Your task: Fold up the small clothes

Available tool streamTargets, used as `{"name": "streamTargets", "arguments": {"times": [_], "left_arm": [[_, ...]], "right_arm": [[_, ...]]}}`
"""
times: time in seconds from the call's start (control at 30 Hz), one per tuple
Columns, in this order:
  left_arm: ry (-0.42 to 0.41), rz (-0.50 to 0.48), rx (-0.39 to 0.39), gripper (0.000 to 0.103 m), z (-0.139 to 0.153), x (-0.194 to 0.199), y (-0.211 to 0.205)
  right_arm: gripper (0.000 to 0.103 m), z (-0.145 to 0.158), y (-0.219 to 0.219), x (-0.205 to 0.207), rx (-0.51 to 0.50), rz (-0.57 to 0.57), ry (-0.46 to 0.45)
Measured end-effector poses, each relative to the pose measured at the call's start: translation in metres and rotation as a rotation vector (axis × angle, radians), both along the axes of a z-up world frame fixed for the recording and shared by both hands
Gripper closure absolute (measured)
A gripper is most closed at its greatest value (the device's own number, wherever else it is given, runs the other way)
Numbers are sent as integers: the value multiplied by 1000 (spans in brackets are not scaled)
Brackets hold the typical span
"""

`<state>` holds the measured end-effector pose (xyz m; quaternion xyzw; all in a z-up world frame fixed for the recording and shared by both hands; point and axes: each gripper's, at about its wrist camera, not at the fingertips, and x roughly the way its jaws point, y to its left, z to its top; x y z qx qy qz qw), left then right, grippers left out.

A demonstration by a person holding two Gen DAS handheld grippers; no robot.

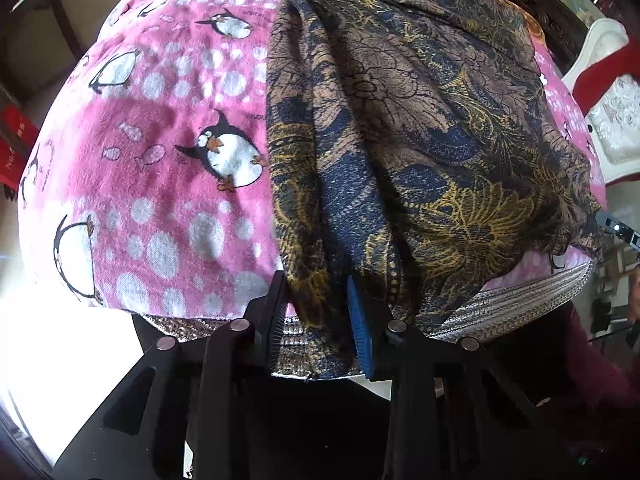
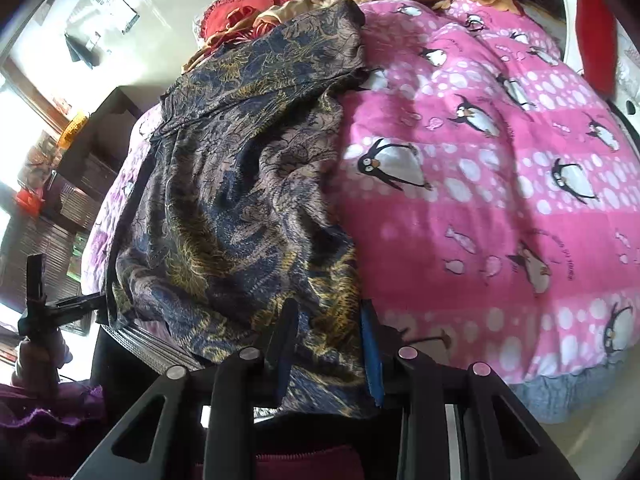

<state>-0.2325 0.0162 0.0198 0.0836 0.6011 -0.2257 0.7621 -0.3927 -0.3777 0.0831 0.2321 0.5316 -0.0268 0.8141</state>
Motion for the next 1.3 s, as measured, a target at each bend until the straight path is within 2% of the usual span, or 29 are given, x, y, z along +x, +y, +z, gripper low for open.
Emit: {"name": "streamTargets", "arguments": {"times": [0.03,0.1,0.2,0.27,0.3,0.33,0.37,0.4,0.57,0.77,0.87,1.07,1.17,1.3], "left_arm": [[6,0,-8,64,-1,1,-1],[17,6,-34,63,-3,2,-2],[12,-1,-44,63,-5,3,-7],[5,-10,-44,72,-5,2,-6],[4,-17,-44,85,-4,1,-5],[15,-16,-59,97,-3,1,-2],[26,-14,-79,97,-2,1,1],[37,-12,-107,99,1,1,4],[9,12,-270,99,38,12,24],[-99,46,-381,100,86,24,49],[-138,49,-398,100,97,32,49],[-156,41,-409,100,102,57,34],[-193,50,-431,100,113,81,23],[-291,52,-435,100,136,122,2]], "right_arm": [[72,-1,3,2,-4,9,8],[69,-3,8,5,-23,35,15],[62,-6,8,6,3,31,7],[63,-5,8,7,-1,32,5],[67,-4,11,7,-19,47,8],[86,-3,13,7,-42,64,11],[97,-1,15,7,-54,73,9],[97,2,13,6,-26,65,-6],[97,28,5,-2,91,23,-112],[97,76,-1,-12,195,-4,-278],[97,85,-1,-8,238,-5,-319],[97,91,-10,20,237,-19,-343],[97,103,-27,47,215,-44,-389],[97,118,-49,95,172,-55,-441]]}}
